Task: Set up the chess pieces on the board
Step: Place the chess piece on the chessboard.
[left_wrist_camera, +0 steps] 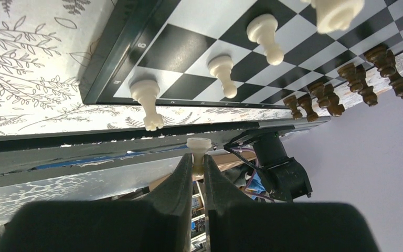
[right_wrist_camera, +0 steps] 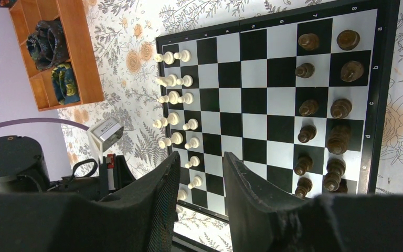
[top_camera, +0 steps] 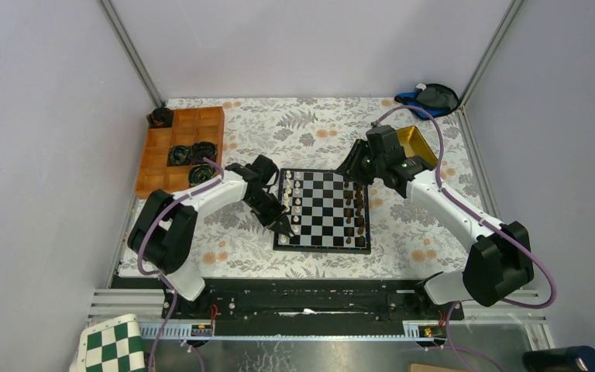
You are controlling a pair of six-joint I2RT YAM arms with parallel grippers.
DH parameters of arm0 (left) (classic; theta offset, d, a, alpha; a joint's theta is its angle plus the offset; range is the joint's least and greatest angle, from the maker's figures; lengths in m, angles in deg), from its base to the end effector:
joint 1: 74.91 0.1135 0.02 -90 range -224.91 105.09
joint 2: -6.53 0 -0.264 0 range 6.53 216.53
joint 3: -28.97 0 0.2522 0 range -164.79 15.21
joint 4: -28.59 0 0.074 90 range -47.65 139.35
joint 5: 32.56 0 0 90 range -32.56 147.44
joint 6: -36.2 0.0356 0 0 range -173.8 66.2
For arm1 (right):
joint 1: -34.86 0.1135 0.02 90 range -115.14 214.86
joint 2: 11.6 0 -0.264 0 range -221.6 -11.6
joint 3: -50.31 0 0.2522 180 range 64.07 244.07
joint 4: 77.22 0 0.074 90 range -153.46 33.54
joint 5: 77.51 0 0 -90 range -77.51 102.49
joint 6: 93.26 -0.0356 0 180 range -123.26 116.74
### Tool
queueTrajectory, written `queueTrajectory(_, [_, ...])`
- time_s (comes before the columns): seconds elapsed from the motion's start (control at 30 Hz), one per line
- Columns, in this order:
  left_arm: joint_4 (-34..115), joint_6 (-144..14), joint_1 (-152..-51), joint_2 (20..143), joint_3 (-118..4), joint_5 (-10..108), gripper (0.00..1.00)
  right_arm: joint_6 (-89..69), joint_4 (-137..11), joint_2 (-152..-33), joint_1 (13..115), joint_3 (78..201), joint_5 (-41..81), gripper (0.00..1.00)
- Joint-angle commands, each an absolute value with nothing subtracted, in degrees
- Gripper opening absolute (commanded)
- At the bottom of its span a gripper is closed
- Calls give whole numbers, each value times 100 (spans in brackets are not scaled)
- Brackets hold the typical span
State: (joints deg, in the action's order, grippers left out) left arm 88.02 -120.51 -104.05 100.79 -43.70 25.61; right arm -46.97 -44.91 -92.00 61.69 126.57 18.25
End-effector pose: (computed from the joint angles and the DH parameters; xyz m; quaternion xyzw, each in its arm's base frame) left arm 0.2445 -0.1578 0.1810 0.2884 -0.9146 0.2391 0.1525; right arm 0.2800 0.1456 0.2906 0.1085 0.8853 0.2964 0.3414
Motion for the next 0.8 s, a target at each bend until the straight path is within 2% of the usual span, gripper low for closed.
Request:
queueTrajectory(0.0, [8643, -12017, -10365, 10245, -4554, 2624, 0, -4598, -4691, -9158, 6140, 12726, 1960, 43])
queueTrajectory(0.77, [8653, -11883, -10365, 10643, -4622, 2569, 0, -4581, -4711, -9227, 6140, 12700, 1969, 43])
